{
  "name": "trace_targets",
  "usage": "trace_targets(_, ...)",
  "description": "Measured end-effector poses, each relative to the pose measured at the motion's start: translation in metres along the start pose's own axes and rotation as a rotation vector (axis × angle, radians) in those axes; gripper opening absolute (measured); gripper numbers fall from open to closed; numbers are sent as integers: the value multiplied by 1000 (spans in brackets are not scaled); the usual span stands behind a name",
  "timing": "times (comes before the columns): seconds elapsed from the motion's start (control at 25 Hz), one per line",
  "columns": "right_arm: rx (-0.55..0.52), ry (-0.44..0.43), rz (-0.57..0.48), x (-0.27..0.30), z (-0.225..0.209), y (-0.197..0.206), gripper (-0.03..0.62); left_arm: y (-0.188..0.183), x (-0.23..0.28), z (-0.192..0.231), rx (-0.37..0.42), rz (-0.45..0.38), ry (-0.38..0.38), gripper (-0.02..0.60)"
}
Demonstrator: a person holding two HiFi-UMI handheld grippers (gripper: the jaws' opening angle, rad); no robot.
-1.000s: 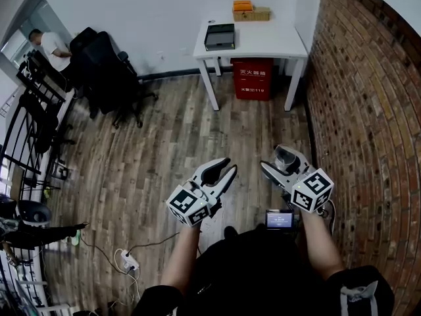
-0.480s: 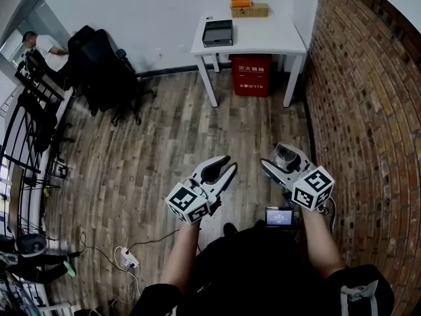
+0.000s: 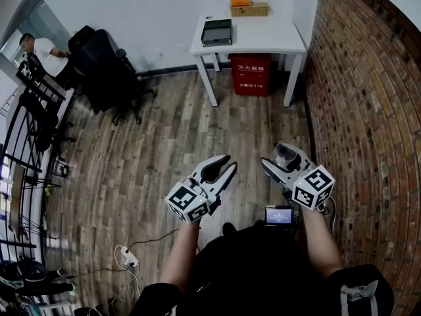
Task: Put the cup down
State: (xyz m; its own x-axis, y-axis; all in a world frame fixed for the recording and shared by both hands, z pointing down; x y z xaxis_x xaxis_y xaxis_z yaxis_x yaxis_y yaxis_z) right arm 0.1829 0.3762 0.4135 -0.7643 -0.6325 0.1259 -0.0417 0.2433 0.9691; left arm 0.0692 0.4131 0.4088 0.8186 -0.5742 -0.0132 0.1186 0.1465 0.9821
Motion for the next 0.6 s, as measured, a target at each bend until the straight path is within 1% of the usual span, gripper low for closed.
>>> trace_targets(0.2, 2, -13, -2, -2, -13, 0, 282, 4, 13, 3, -10, 7, -22, 95)
trace_targets(0.4, 6, -20, -3, -6, -34, 0, 282, 6, 32, 5, -2, 13, -32, 95)
trace_targets(0.6, 15, -27, 0, -9, -52, 3, 282, 7, 42, 11, -13, 2, -58, 95)
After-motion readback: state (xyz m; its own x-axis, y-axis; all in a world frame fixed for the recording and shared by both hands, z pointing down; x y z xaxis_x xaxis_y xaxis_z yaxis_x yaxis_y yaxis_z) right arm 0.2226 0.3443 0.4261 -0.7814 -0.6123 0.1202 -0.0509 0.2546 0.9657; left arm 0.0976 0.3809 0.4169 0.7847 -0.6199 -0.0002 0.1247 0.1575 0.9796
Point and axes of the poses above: the fingertips, and each gripper's own axes: x forward along the fingers, z to its left, y out of its underside, the point moved 1 cm from there along -x, backward along the fingers, and after that the axes turned 6 degrees about y, right-handed, at the moved point
